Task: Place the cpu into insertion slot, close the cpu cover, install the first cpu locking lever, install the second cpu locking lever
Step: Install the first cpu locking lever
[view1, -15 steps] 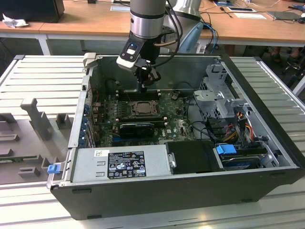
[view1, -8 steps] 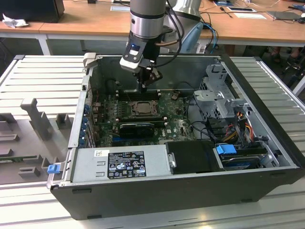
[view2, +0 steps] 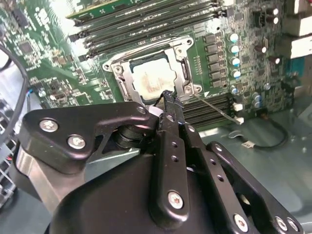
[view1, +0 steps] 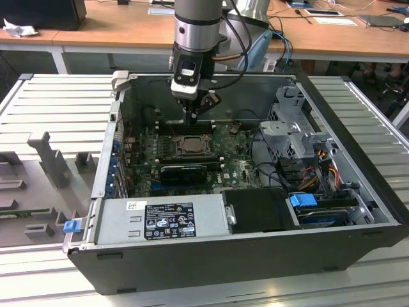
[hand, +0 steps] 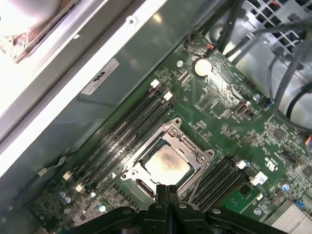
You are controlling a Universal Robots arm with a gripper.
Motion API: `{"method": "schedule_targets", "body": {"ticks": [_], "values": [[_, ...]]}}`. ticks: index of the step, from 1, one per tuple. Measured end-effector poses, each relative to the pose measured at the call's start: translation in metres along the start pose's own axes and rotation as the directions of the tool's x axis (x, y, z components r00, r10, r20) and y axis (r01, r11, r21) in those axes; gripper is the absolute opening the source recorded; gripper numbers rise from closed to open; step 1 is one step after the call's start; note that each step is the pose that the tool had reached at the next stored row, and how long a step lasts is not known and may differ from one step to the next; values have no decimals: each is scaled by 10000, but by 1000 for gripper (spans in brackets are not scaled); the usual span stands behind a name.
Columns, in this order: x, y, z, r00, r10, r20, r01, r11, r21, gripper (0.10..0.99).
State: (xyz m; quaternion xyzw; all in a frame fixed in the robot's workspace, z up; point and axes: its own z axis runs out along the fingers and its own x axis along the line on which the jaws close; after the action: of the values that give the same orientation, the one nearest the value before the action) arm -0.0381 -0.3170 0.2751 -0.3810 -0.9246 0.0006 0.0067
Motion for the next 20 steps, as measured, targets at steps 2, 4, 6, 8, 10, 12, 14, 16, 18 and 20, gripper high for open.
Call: {"method": "schedule_targets", "body": {"ticks": [2, 4, 6, 8, 10, 12, 14, 16, 18, 20], "values": [[0, 0, 0, 9997, -238, 2, 238, 9997, 3, 106], [0, 0, 1, 9989, -462, 3, 462, 9989, 5, 106], [0, 0, 1, 9968, -804, 5, 804, 9968, 9, 106], [0, 0, 1, 9937, -1119, 7, 1119, 9937, 14, 106], [0, 0, 2, 9905, -1377, 8, 1377, 9905, 16, 106], [0, 0, 2, 9869, -1615, 9, 1615, 9869, 19, 106], [0, 0, 3, 9751, -2219, 11, 2219, 9751, 28, 106], [0, 0, 4, 9663, -2573, 12, 2573, 9663, 33, 106], [0, 0, 5, 9524, -3049, 13, 3049, 9524, 39, 106], [0, 0, 6, 9376, -3476, 15, 3476, 9376, 45, 106]]}}
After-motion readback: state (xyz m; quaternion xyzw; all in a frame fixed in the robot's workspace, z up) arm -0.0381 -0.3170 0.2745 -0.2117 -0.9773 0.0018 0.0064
